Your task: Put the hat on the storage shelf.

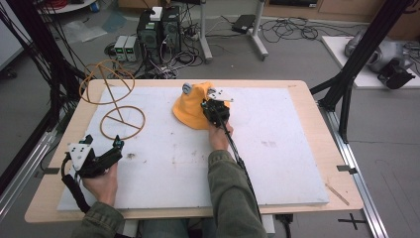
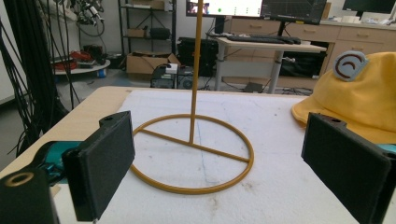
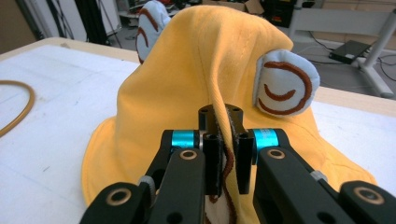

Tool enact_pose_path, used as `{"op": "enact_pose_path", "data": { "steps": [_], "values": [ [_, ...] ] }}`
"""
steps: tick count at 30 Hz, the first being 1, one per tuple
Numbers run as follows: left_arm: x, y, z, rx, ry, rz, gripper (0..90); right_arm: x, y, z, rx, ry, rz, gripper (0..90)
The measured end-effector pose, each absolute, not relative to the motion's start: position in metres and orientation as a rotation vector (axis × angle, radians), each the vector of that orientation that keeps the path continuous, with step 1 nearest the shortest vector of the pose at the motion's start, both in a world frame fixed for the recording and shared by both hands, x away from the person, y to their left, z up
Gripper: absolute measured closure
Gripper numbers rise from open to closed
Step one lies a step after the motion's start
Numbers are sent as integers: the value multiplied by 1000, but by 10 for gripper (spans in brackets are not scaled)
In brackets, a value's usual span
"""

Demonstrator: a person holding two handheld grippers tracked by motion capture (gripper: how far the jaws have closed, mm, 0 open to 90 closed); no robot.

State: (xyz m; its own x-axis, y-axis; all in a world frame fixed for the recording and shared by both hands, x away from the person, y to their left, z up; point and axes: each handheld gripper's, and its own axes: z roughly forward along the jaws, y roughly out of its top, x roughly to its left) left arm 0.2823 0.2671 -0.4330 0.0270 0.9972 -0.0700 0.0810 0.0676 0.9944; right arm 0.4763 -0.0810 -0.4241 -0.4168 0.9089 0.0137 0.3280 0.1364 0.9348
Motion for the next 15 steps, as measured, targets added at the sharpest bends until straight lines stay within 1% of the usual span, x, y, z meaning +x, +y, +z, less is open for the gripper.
{"op": "enact_pose_path", "data": {
  "steps": [3, 10, 14, 15],
  "values": [
    [282, 268, -433, 1224, 1279, 1100, 100, 473, -77, -425, 1175, 1788, 1221, 876],
    [282, 268, -433, 1226, 1279, 1097, 99, 469, -75, -422, 1160, 1754, 1232, 878],
    [282, 268, -433, 1225, 1279, 1093, 99, 461, -77, -409, 1134, 1714, 1261, 879],
    [282, 267, -433, 1225, 1279, 1093, 99, 457, -81, -399, 1115, 1674, 1313, 878]
  ]
}}
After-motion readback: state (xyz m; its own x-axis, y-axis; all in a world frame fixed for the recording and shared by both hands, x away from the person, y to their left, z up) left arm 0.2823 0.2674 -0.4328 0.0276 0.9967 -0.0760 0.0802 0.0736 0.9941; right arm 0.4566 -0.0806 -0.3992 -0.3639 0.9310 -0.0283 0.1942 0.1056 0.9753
